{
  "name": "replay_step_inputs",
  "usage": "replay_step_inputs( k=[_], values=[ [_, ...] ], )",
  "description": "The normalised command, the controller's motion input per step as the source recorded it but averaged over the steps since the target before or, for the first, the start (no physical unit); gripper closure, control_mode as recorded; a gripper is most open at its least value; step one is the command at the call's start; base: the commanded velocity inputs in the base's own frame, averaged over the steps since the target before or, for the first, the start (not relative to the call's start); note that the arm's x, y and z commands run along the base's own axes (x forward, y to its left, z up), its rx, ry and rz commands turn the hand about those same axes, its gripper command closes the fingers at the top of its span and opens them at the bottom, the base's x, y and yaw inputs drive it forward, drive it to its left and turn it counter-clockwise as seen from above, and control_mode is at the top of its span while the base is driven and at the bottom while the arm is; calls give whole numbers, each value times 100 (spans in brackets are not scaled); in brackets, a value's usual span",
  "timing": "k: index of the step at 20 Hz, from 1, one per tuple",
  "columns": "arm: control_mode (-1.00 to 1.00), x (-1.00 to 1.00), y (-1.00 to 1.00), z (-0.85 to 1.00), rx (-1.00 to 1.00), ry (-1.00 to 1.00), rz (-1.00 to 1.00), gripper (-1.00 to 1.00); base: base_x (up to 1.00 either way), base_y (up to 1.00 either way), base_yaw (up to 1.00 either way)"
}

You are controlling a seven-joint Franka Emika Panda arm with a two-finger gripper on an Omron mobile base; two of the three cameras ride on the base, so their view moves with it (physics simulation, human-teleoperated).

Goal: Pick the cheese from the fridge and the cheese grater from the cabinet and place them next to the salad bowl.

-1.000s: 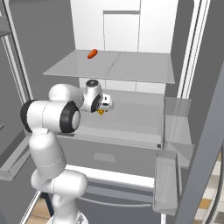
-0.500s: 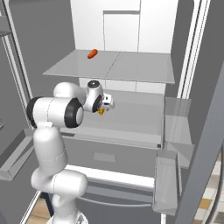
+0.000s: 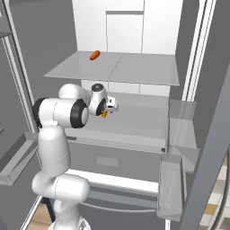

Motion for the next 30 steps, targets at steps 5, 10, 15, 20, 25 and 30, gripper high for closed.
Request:
replay_step_inputs(
  k=[5, 10, 15, 20, 25, 30],
  values=[
    [-100, 0, 0, -2, 0, 0, 0, -100, 0, 0, 0],
    [-100, 0, 0, -23, 0, -1, 0, -100, 0, 0, 0],
    [-100, 0, 0, 0, 0, 0, 0, 100, 0, 0, 0],
    [-100, 0, 0, 0, 0, 0, 0, 100, 0, 0, 0],
    [-100, -22, 0, 0, 0, 0, 0, 100, 0, 0, 0],
    [-100, -59, 0, 0, 0, 0, 0, 100, 0, 0, 0]
  ],
)
